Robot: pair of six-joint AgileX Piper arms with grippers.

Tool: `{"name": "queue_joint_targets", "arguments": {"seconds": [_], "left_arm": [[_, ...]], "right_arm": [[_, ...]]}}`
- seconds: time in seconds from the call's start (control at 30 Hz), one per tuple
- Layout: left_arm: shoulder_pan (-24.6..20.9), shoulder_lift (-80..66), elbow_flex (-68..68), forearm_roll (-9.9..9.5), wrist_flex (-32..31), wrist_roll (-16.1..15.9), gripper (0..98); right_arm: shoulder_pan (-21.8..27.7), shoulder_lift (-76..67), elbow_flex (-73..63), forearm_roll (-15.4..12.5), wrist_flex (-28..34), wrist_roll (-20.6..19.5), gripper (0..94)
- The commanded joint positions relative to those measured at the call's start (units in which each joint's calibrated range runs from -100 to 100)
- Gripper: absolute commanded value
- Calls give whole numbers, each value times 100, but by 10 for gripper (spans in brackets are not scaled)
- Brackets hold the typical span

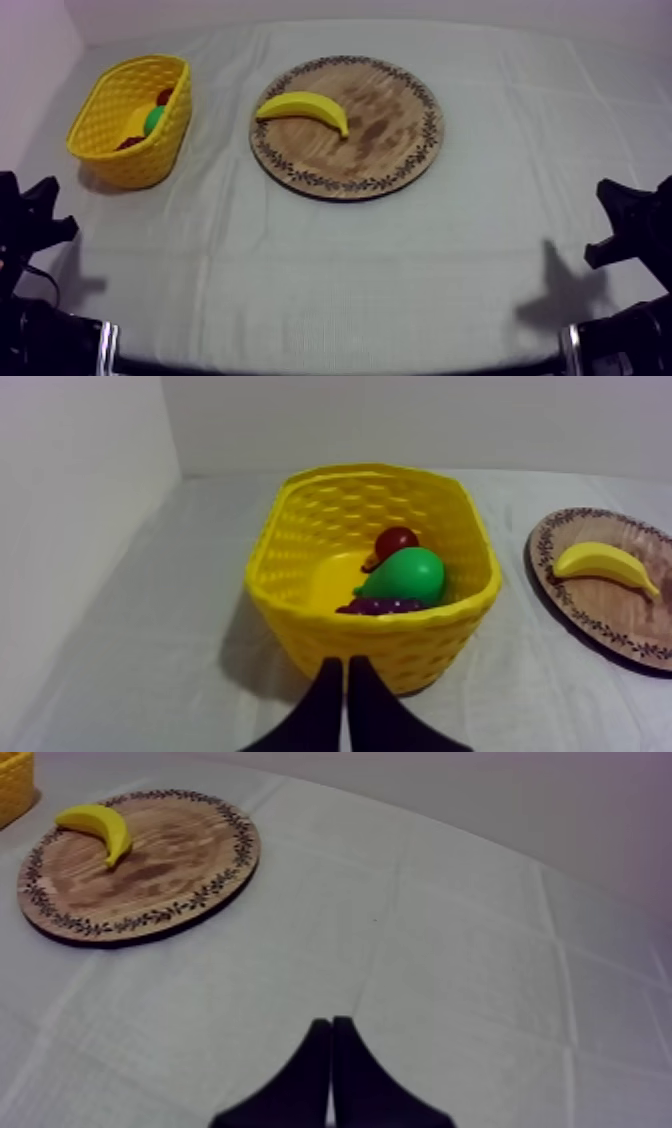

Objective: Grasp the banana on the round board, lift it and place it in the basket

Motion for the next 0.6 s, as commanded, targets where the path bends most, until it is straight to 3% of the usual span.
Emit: {"name": "queue_joint_targets", "arguments": {"seconds": [0.0, 0.2, 0.43, 0.57], "left_arm": [[164, -1, 30, 50, -127, 334, 1], [158, -1, -6, 50, 54, 535, 0], [152, -1, -137, 15, 474, 419, 0], [312, 161, -154, -254, 257, 573, 0]], "right_arm": [[0, 0, -3, 0, 4, 0, 3], [0, 0, -3, 0, 4, 1, 3], [0, 0, -3, 0, 4, 0, 3], [0, 0, -3, 0, 4, 1, 3]]}}
